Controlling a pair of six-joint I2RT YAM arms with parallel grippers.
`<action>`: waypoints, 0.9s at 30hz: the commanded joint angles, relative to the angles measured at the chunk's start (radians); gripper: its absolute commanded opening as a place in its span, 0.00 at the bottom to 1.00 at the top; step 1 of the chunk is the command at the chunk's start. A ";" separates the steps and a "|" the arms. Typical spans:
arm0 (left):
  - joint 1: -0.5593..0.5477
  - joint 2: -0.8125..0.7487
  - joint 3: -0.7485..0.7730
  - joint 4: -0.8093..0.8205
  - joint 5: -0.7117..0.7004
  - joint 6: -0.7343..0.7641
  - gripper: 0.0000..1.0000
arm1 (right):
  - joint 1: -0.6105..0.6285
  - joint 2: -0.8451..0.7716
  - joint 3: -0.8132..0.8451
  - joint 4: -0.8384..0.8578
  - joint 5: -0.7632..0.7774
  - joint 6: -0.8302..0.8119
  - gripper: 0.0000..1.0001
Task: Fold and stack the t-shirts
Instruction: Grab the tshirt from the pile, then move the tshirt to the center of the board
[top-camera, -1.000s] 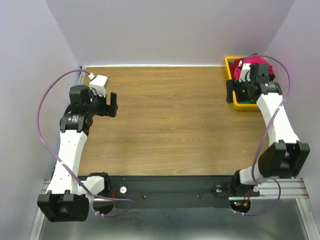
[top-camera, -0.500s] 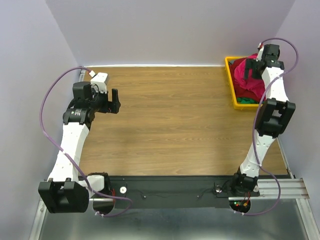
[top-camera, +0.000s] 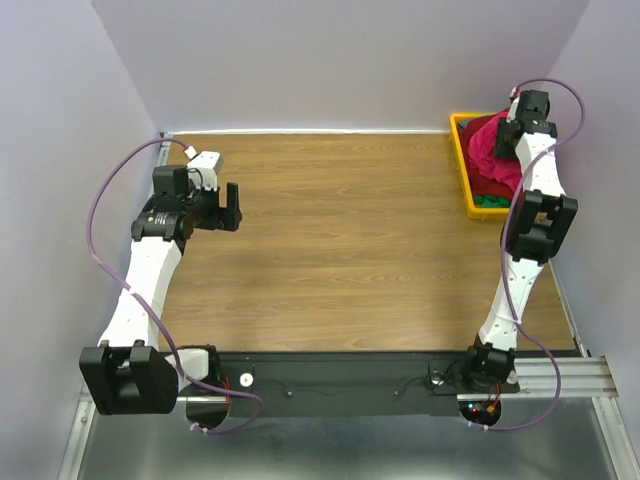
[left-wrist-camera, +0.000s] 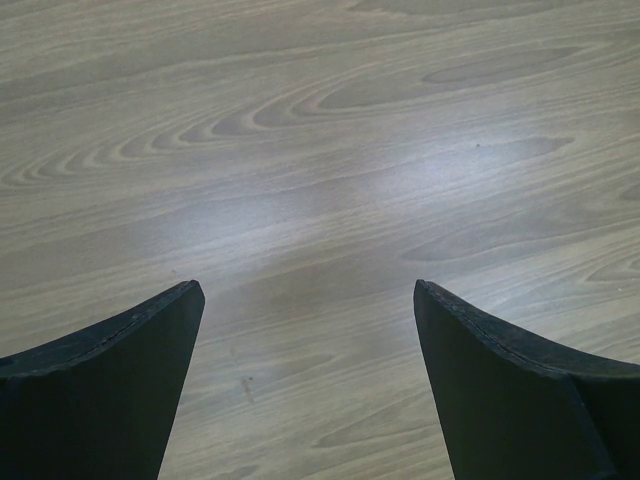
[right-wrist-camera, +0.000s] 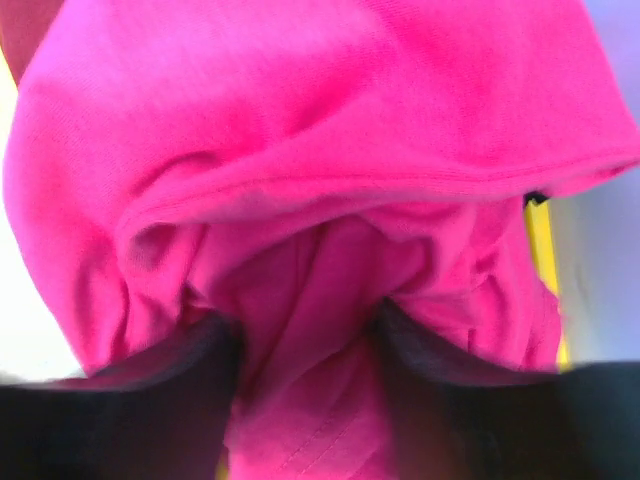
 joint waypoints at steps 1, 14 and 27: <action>0.001 0.003 0.035 -0.013 0.022 0.026 0.99 | -0.003 -0.037 0.007 0.023 -0.033 -0.006 0.37; 0.001 -0.001 0.133 -0.042 0.158 0.017 0.99 | -0.002 -0.525 -0.187 -0.040 -0.502 -0.038 0.01; 0.030 -0.004 0.341 -0.082 0.236 -0.002 0.99 | 0.165 -0.728 -0.240 -0.026 -0.992 0.095 0.01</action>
